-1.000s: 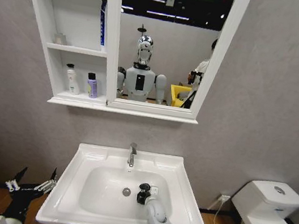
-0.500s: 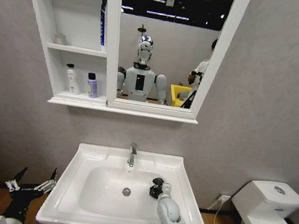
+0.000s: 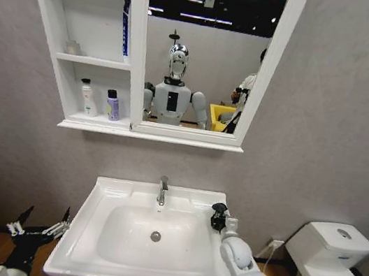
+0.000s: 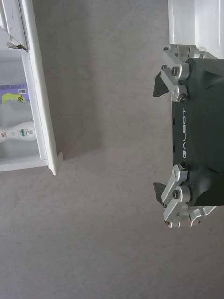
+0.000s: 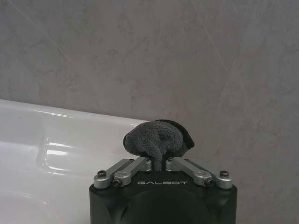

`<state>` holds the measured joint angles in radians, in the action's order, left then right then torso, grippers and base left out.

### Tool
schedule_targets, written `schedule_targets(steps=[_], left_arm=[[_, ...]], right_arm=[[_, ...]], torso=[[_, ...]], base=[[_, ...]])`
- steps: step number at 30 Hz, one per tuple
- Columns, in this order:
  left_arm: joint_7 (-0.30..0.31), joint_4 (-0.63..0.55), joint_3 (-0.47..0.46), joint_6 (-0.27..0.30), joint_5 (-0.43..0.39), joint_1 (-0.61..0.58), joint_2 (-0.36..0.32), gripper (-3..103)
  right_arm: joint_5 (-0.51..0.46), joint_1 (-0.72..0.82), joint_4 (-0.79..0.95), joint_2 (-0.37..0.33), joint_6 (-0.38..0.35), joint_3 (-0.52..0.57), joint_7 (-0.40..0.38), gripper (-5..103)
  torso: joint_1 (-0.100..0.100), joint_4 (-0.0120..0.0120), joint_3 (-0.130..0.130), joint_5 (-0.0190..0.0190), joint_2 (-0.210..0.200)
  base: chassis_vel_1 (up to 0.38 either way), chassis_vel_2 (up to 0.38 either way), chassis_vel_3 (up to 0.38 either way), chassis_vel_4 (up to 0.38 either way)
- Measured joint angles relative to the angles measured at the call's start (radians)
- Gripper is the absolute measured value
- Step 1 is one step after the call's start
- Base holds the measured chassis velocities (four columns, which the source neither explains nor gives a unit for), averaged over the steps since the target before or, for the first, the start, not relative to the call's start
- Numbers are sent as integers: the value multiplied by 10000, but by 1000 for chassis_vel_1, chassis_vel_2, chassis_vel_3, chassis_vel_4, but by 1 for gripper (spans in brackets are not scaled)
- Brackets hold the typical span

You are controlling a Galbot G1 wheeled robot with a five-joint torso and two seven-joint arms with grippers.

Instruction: Move facial cleanser and shampoo from washbasin to cabinet, then wipe washbasin with towel.

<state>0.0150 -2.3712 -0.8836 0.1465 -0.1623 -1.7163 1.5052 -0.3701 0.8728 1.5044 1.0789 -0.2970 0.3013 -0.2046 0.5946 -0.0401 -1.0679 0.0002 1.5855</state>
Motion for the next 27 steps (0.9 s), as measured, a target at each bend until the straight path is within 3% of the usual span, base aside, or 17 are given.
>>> schedule_targets(steps=[1,2,3,5,6,7,8,10,12,16,17,18,22,23,27], left_arm=[[0,0,0,0,0,0,0,100],[0,0,0,0,0,0,0,100],[0,0,0,0,0,0,0,100],[0,0,0,0,0,0,0,100],[0,0,0,0,0,0,0,100],[0,0,0,0,0,0,0,100],[0,0,0,0,0,0,0,100],[0,0,0,0,0,0,0,100],[0,0,0,0,0,0,0,100],[0,0,0,0,0,0,0,100],[0,0,0,0,0,0,0,100],[0,0,0,0,0,0,0,100],[0,0,0,0,0,0,0,100],[0,0,0,0,0,0,0,100],[0,0,0,1,0,0,0,100]], right_arm=[[-3,-87,-211,-56,241,56,435,5],[-5,-163,-381,-87,449,97,828,8],[-5,-163,-381,-87,449,97,828,8],[-109,-349,-681,-88,844,99,1351,14],[-393,-490,-835,-4,1014,35,1407,25],[-393,-490,-835,-4,1014,35,1407,25],[-636,-594,-952,113,1162,-46,1367,30],[-825,-687,-1048,248,1232,-99,1243,30],[-1269,-878,-1179,628,1255,-203,705,46],[-1614,-991,-1218,914,1184,-266,145,51],[-1632,-1044,-1269,1035,1156,-272,-112,62],[-1556,-1078,-1335,1116,1132,-265,-335,62],[-1438,-1004,-1292,1089,1047,-190,-557,73],[-1423,-933,-1224,1054,1005,-146,-630,84],[-1381,-711,-925,811,907,-27,-726,95]], torso=[[0,1,0,0,0],[0,2,0,1,0],[0,2,0,1,0],[1,2,0,0,0],[1,1,0,-3,0],[1,1,0,-3,0],[0,2,0,-2,0],[0,3,-1,-1,0],[1,4,0,-2,0],[0,3,-1,-2,-1],[0,4,0,-2,-1],[1,6,-1,-2,-1],[0,0,0,-4,-1],[1,-1,-1,-2,-1],[0,0,0,-3,-1]], base=[[0,0,0,0],[0,0,0,0],[0,0,0,0],[0,0,0,0],[0,0,0,0],[0,0,0,0],[0,0,0,0],[0,0,0,0],[0,0,0,0],[0,0,0,0],[0,0,0,0],[0,0,0,0],[0,0,0,0],[0,0,0,0],[0,0,0,0]])
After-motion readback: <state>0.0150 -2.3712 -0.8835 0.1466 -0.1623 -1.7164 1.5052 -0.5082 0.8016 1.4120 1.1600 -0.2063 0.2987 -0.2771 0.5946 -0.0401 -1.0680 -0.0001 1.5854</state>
